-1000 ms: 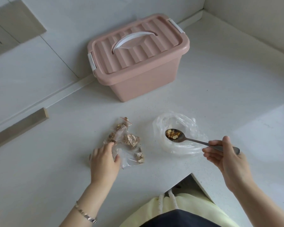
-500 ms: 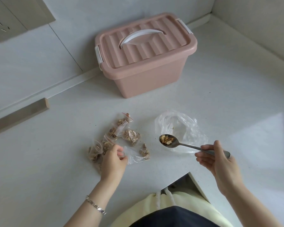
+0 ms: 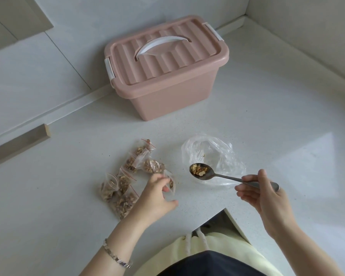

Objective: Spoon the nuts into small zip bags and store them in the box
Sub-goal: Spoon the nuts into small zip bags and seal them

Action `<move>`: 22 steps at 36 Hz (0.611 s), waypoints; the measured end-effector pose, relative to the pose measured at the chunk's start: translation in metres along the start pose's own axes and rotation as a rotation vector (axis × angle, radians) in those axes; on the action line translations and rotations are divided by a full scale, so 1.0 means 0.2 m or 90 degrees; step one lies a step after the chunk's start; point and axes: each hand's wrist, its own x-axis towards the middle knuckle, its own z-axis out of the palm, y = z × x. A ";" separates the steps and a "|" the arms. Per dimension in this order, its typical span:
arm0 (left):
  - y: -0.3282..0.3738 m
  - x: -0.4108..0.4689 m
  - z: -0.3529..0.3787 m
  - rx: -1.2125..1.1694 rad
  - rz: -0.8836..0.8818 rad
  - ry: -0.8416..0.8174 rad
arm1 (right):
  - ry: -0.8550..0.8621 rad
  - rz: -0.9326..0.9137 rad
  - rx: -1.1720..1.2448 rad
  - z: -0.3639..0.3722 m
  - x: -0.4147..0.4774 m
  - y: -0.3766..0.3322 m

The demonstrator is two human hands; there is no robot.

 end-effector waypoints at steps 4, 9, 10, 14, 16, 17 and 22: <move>0.01 0.02 0.02 0.055 0.070 0.043 | -0.014 -0.010 -0.002 0.01 -0.02 -0.03; 0.03 0.03 0.03 0.126 0.156 0.125 | -0.037 -0.032 -0.006 0.04 -0.03 -0.08; 0.04 0.03 0.03 0.141 0.170 0.139 | -0.044 -0.038 -0.011 0.05 -0.03 -0.09; 0.05 0.04 0.04 0.177 0.197 0.171 | -0.056 -0.086 -0.069 0.09 -0.04 -0.11; 0.05 0.04 0.04 0.175 0.203 0.180 | -0.061 -0.123 -0.103 0.11 -0.05 -0.11; 0.05 0.04 0.05 0.172 0.205 0.181 | -0.066 -0.142 -0.120 0.12 -0.05 -0.10; 0.06 0.03 0.07 0.154 0.199 0.184 | -0.113 -0.239 -0.240 0.17 -0.10 -0.07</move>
